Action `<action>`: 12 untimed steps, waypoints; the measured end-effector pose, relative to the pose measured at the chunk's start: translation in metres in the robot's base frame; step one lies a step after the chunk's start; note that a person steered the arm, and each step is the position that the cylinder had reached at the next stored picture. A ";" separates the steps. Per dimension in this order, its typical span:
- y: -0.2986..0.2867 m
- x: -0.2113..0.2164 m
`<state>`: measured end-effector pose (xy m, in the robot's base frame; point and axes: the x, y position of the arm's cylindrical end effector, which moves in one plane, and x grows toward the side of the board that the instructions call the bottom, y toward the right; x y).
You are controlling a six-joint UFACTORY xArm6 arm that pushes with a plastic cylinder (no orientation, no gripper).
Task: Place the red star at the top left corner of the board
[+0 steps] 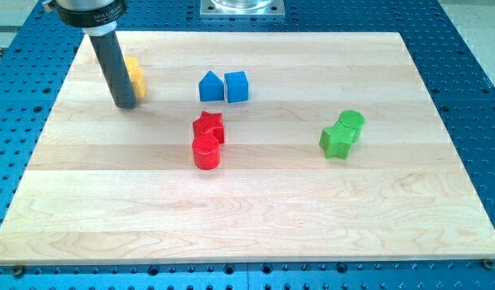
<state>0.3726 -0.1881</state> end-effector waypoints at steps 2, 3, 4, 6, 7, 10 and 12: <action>-0.001 0.000; -0.001 0.011; -0.013 0.016; 0.033 0.190; 0.111 0.175; 0.204 0.086; 0.042 0.056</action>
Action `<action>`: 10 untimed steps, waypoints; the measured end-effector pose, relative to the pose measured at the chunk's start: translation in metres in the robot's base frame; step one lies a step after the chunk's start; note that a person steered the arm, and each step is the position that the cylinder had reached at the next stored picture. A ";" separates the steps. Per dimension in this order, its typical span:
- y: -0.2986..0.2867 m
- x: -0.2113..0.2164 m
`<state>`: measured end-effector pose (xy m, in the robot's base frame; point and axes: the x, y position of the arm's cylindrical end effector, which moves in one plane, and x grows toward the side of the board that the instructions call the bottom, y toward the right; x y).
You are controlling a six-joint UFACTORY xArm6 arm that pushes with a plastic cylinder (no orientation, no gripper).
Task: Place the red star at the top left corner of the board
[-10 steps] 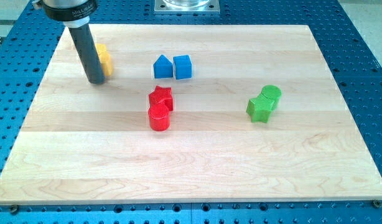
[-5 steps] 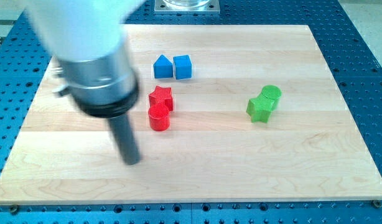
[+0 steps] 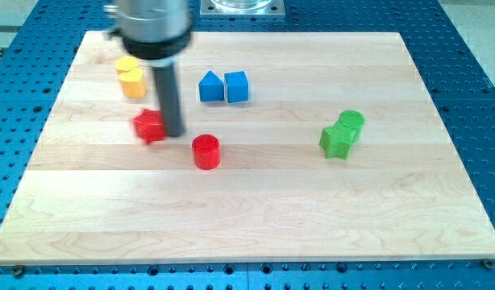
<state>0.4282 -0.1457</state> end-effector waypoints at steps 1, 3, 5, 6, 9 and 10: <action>-0.024 0.054; -0.044 -0.016; -0.093 -0.026; -0.105 -0.020; -0.046 -0.113; -0.074 -0.147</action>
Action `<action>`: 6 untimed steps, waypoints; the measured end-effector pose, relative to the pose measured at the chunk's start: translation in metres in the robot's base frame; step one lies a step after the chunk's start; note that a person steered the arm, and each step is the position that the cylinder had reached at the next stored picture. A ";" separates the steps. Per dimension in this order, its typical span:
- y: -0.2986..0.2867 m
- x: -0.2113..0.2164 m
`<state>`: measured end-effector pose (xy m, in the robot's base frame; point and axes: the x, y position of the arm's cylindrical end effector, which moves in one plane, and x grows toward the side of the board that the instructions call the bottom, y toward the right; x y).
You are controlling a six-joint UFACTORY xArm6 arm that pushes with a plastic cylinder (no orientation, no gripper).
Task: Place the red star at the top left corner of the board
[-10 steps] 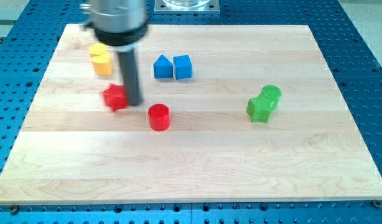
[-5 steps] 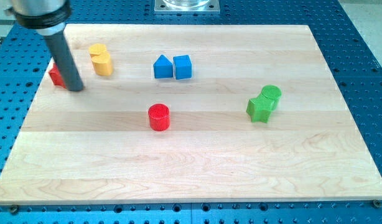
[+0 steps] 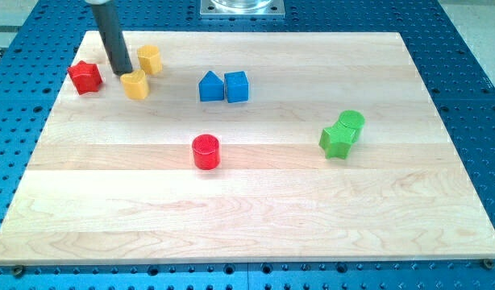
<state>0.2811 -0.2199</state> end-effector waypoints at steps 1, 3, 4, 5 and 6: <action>0.021 -0.047; 0.042 0.003; 0.044 -0.002; 0.034 0.048; 0.030 0.076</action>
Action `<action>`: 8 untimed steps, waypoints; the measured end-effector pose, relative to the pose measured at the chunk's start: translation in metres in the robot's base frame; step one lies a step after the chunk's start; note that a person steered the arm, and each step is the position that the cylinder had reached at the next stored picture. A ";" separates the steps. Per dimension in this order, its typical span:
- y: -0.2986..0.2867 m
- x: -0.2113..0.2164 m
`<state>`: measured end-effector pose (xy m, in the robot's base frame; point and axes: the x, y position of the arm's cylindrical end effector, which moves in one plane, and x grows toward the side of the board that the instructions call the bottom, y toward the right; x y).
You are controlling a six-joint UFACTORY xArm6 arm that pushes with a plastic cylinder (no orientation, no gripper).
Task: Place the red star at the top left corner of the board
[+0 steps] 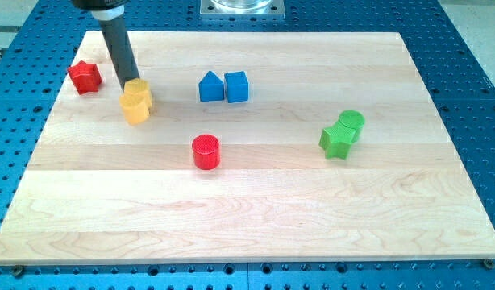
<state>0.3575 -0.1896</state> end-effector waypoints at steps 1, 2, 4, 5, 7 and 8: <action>-0.054 0.016; -0.086 -0.017; -0.024 -0.097; 0.023 -0.100; 0.064 -0.165; 0.017 -0.163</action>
